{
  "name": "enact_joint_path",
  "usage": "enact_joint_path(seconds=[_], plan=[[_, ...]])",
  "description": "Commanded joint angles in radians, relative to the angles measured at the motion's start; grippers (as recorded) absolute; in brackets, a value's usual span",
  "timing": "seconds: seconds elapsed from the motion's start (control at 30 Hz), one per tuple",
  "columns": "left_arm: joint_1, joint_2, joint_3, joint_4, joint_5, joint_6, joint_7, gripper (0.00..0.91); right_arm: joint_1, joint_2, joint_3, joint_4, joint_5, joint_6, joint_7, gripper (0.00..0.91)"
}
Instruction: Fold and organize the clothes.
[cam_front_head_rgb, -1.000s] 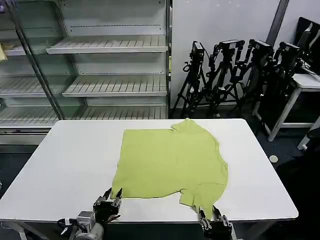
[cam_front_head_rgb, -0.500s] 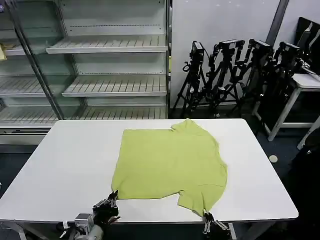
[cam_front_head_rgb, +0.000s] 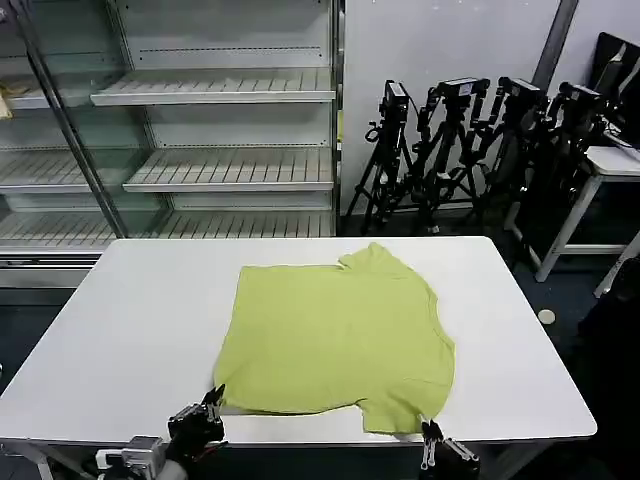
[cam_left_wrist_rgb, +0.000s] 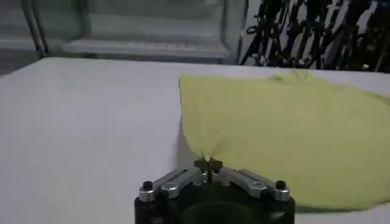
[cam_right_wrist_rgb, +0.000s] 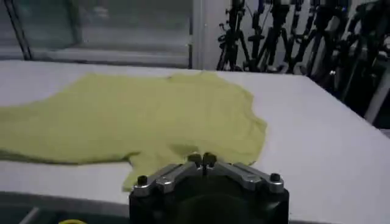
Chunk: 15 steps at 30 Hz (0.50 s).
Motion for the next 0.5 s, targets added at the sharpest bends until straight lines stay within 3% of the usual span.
enact_joint_path(seconds=[0.03, 0.5], plan=[[-0.082, 0.061, -0.023, 0.021, -0.104, -0.077, 0.022, 0.020, 0.199, -0.041, 0.038, -0.040, 0.068, -0.011, 0.000, 0.000], [-0.260, 0.071, 0.037, 0.204, -0.200, -0.099, 0.023, 0.020, 0.422, -0.074, -0.019, -0.255, 0.179, -0.010, -0.003, 0.000]])
